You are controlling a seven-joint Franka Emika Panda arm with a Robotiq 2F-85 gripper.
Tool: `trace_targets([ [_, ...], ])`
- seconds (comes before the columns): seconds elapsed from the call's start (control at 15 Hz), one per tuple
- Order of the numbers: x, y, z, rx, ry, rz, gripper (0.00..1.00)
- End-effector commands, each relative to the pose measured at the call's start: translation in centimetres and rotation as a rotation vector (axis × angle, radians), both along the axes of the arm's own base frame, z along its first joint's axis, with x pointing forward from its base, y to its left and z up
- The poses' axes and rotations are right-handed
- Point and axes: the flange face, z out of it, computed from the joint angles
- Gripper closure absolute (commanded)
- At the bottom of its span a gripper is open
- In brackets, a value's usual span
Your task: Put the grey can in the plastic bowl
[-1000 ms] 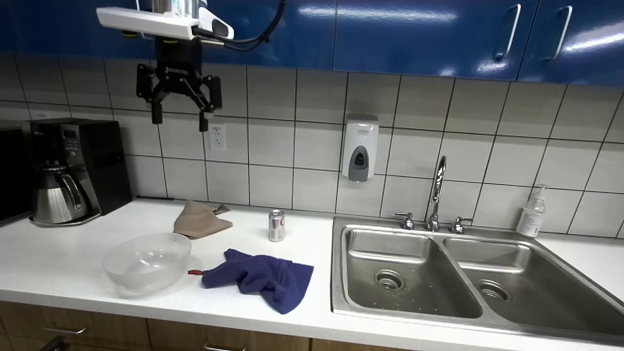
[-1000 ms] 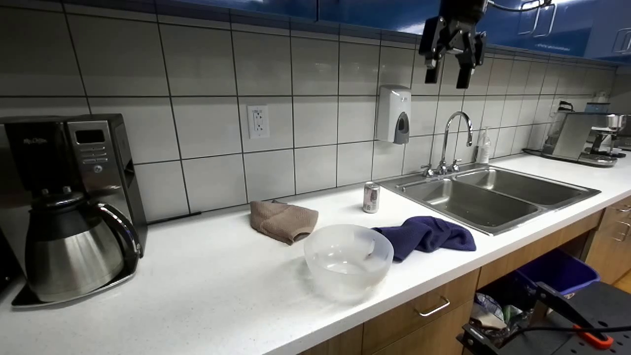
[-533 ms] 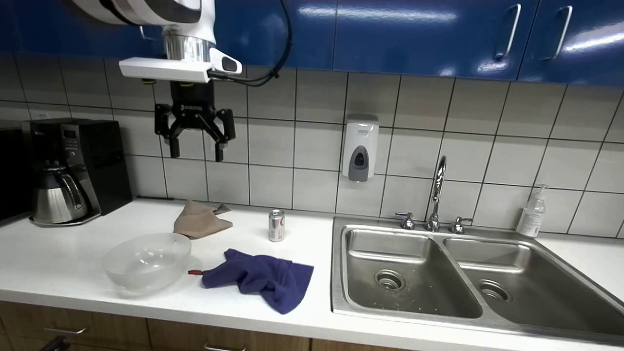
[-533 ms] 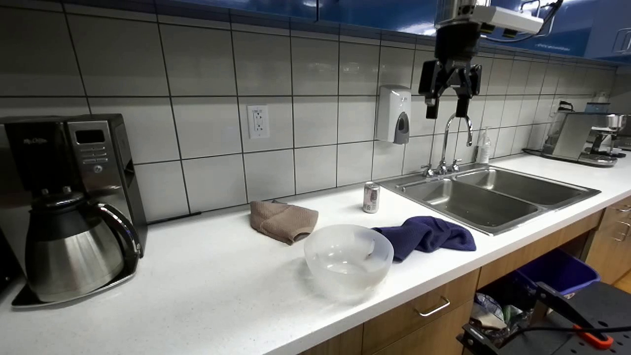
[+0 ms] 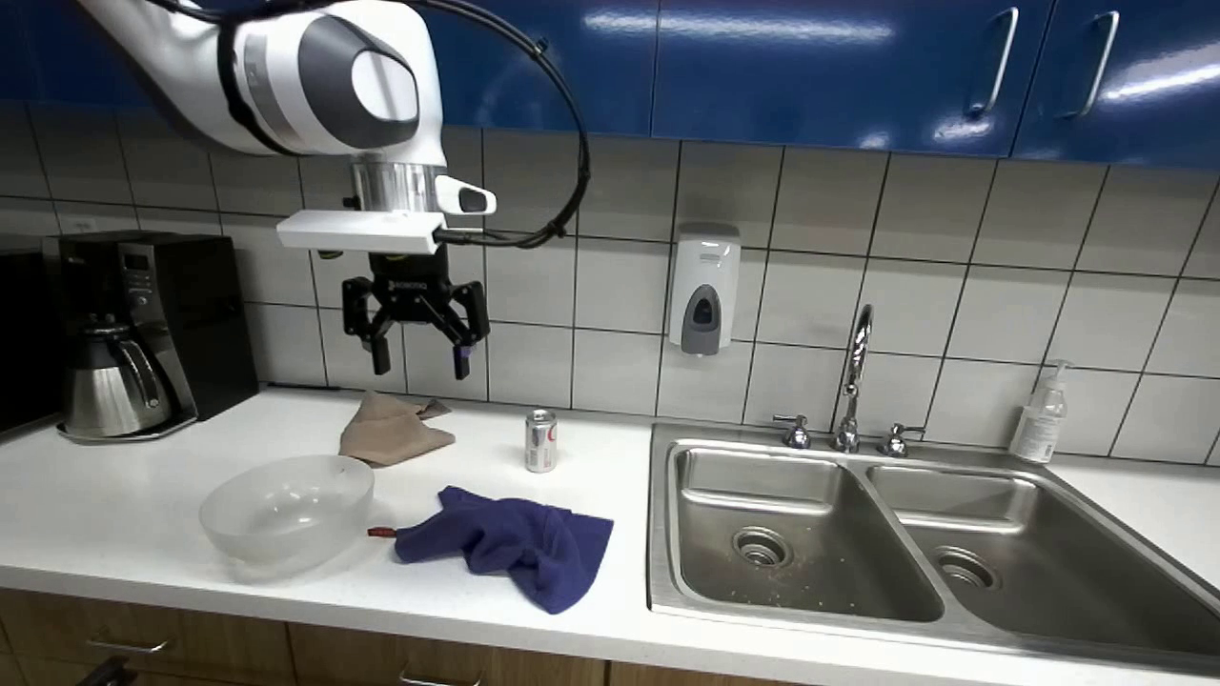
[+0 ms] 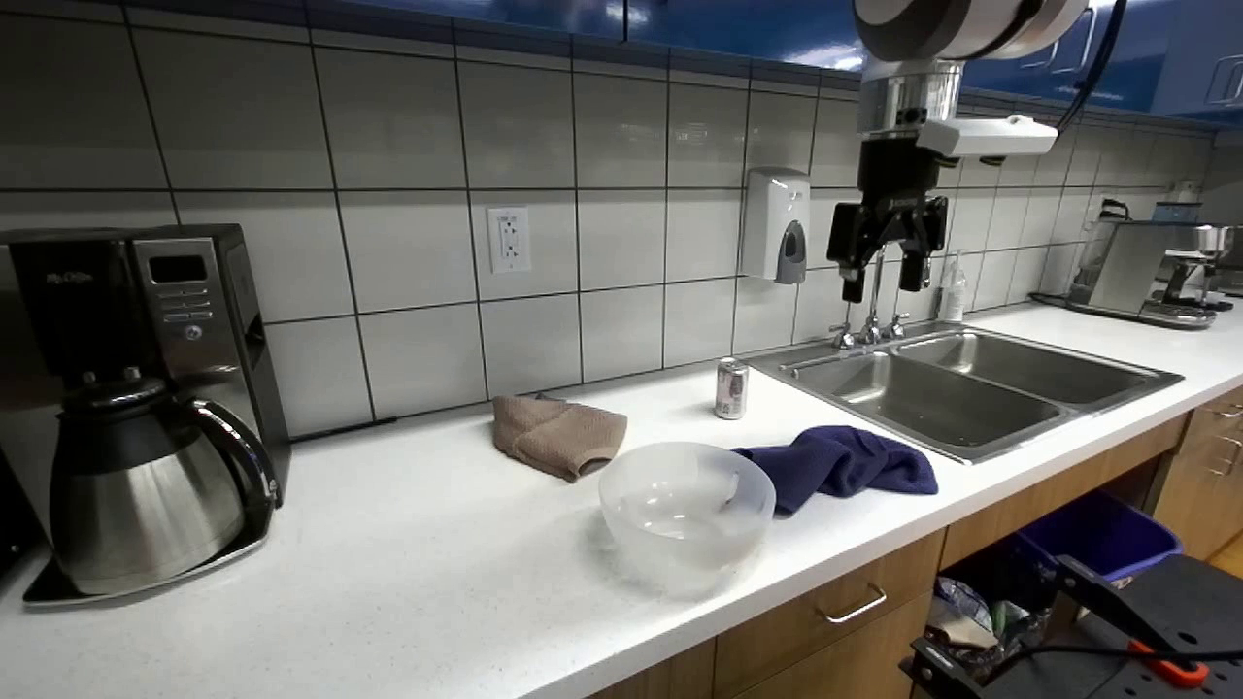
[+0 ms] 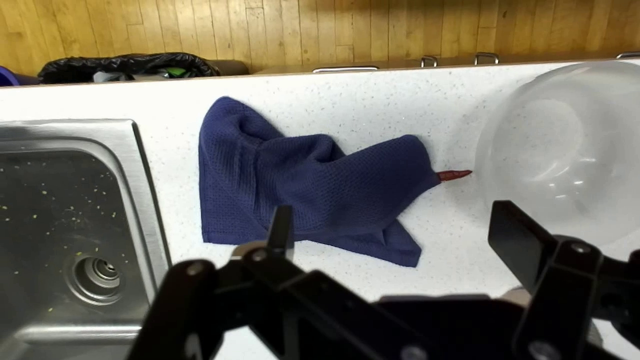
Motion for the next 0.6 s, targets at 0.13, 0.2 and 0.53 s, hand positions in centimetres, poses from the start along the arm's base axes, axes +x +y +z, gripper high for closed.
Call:
trace_targets([
  [0.13, 3.8, -1.6, -4.3, -0.029, 0.008, -0.082, 0.00],
  [0.2, 4.6, -1.6, -5.0, -0.032, 0.009, -0.087, 0.00],
  [0.53, 8.9, -2.3, -7.9, -0.048, 0.021, -0.112, 0.00],
])
